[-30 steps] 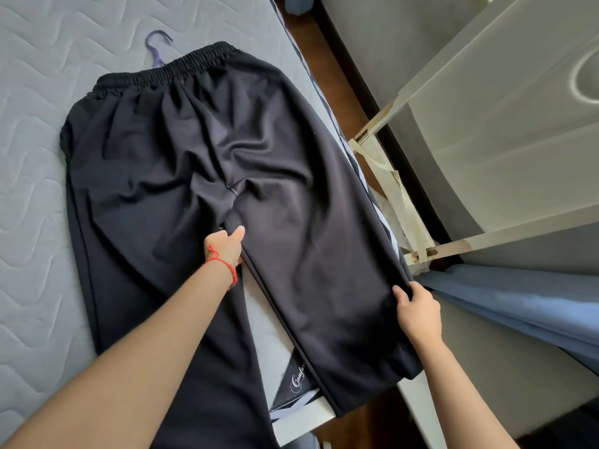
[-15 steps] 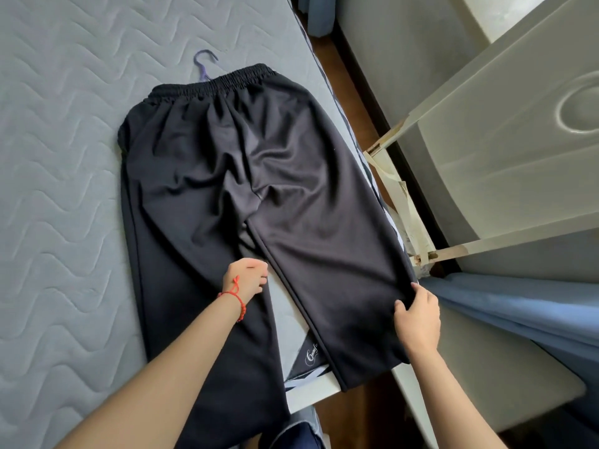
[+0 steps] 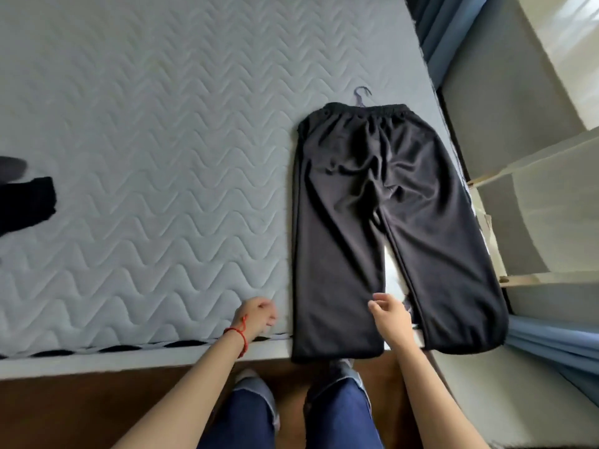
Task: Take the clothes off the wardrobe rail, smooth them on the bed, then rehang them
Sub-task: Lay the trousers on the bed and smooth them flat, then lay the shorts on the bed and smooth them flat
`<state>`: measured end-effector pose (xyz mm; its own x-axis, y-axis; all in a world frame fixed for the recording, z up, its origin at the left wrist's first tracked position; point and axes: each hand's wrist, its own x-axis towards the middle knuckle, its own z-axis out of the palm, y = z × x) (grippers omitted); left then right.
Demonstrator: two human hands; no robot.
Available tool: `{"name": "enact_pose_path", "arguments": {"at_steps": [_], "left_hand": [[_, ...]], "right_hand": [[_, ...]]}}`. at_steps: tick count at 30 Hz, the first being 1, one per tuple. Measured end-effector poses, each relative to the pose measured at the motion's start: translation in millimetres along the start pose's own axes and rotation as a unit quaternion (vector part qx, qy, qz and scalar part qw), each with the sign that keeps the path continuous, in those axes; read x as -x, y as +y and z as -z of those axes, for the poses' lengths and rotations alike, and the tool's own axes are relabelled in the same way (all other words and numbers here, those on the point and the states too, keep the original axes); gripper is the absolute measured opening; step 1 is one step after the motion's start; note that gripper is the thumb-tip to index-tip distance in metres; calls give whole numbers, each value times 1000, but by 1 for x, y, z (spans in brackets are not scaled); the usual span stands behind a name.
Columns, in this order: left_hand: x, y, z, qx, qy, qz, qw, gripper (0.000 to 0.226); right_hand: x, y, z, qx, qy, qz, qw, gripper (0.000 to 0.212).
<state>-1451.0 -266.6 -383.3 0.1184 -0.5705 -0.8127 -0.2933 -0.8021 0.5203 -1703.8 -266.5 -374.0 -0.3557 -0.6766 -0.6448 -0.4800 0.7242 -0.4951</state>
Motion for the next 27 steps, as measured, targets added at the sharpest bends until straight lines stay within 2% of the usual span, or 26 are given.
{"name": "enact_pose_path", "arguments": {"at_steps": [3, 6, 11, 14, 17, 20, 27], "left_hand": [[31, -55, 77, 64, 43, 26, 997, 24], [67, -110, 142, 127, 106, 52, 985, 16], [129, -191, 201, 236, 192, 105, 947, 9], [161, -229, 209, 308, 225, 136, 914, 13], [190, -260, 203, 377, 263, 163, 873, 18], [216, -282, 189, 435, 298, 191, 828, 16], [265, -314, 132, 555, 347, 250, 713, 8]], "right_hand": [[48, -21, -50, 47, -65, 35, 996, 28], [87, -37, -90, 113, -133, 62, 983, 28], [135, -65, -119, 197, -181, 86, 960, 24], [146, -80, -131, 193, -206, 82, 956, 17], [144, -99, -148, 190, -249, 80, 946, 20], [152, -124, -174, 206, -289, 93, 930, 10], [182, -168, -237, 322, -373, 156, 856, 15]]}}
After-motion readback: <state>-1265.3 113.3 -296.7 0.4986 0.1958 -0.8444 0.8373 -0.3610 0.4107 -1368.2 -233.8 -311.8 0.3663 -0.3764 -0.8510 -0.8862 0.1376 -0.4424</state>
